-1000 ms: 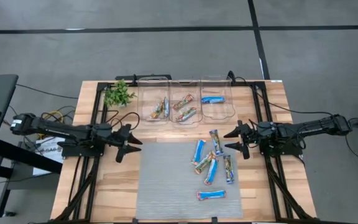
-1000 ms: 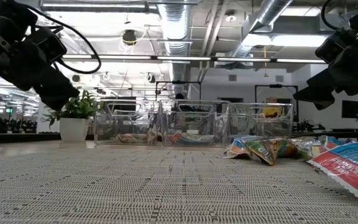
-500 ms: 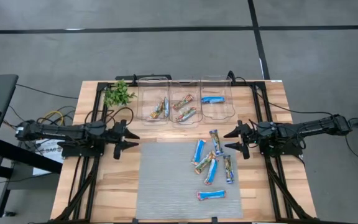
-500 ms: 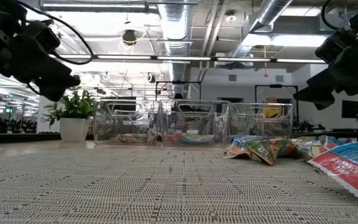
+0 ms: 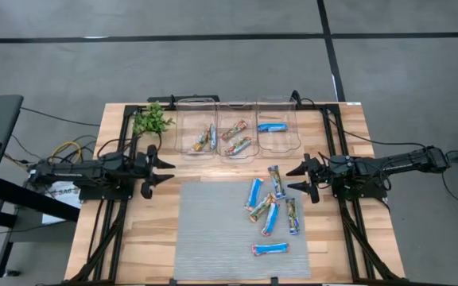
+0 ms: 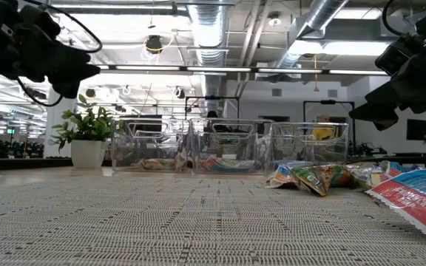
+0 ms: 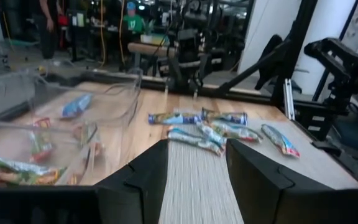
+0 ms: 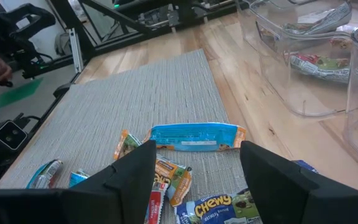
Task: Pick and place Granola Bars by type
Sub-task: Put the blue granola bar into the right transparent bin
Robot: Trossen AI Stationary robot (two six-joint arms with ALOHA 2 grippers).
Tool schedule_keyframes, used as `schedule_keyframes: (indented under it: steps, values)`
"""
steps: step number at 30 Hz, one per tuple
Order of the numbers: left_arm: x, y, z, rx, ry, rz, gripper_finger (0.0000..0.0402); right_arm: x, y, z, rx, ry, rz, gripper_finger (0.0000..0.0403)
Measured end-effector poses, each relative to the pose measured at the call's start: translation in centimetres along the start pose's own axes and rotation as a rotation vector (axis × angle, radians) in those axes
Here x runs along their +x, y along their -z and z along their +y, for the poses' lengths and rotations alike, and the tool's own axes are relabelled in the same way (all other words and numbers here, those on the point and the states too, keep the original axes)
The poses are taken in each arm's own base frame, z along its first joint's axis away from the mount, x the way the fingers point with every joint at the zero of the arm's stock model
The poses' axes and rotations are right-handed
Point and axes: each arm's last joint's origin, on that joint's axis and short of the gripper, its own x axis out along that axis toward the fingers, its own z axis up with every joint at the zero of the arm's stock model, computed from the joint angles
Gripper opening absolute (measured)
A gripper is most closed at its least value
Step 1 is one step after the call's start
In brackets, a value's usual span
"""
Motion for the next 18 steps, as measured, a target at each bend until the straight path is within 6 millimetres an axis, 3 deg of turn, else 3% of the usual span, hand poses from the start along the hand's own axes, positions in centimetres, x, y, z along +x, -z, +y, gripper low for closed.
schedule_keyframes:
  steps: [6,18]
  values:
    - [-0.18,-0.21,-0.03,0.003,0.003,-0.027,0.0155,0.00,0.00,0.00,0.000,0.000,0.001,0.0225]
    - [-0.18,-0.21,-0.02,0.211,-0.001,-0.027,0.0155,0.00,0.00,0.00,0.000,-0.001,0.000,0.0225]
